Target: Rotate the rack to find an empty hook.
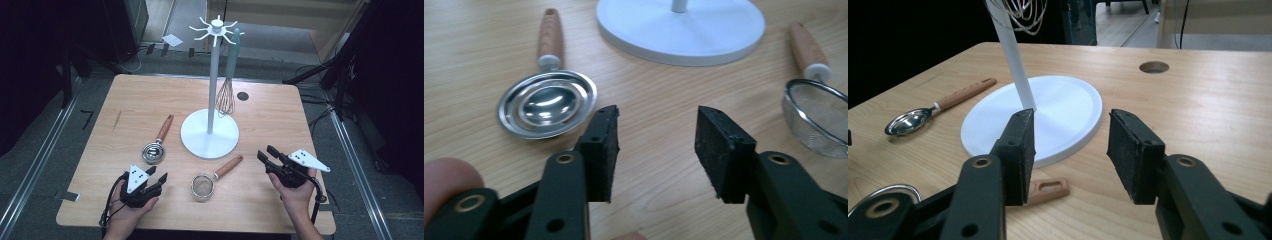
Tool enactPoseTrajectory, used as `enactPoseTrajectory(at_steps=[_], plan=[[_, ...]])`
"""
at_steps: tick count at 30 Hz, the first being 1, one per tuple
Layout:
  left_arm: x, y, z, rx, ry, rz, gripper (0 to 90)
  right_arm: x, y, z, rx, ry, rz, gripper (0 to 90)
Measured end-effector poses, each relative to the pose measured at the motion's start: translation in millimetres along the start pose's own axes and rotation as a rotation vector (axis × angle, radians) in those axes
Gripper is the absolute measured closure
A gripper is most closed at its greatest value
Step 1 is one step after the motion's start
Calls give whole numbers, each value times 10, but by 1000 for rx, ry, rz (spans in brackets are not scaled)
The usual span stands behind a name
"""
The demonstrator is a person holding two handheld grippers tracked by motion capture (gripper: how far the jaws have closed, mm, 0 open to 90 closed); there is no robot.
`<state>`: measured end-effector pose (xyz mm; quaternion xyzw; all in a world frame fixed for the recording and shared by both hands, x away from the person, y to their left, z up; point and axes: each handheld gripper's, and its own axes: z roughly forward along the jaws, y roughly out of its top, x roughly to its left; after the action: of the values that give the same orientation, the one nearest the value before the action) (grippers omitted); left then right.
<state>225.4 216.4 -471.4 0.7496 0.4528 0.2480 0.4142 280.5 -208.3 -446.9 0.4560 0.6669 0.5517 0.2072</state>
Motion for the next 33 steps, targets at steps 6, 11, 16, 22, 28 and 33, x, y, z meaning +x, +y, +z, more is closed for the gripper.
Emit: enactPoseTrajectory(at_steps=[6, 11, 16, 22, 28, 33], plan=[[-100, 8, 56, 23, -70, 11, 736, -67, -121, -83, 7, -33, 14, 527], [-192, 18, 127, 51, -129, 26, 851, -108, -203, -133, 18, -58, 0, 510], [-314, 28, 189, 68, -179, 54, 900, -131, -258, -144, 19, -57, 22, 510], [-379, 61, 185, 68, -234, 70, 900, -86, -290, -118, 29, -49, 3, 511], [-395, 51, 198, 90, -257, 90, 900, -65, -282, -120, 20, -48, -2, 513], [-451, 30, 235, 117, -279, 104, 900, -46, -292, -111, 24, -45, -8, 512]])
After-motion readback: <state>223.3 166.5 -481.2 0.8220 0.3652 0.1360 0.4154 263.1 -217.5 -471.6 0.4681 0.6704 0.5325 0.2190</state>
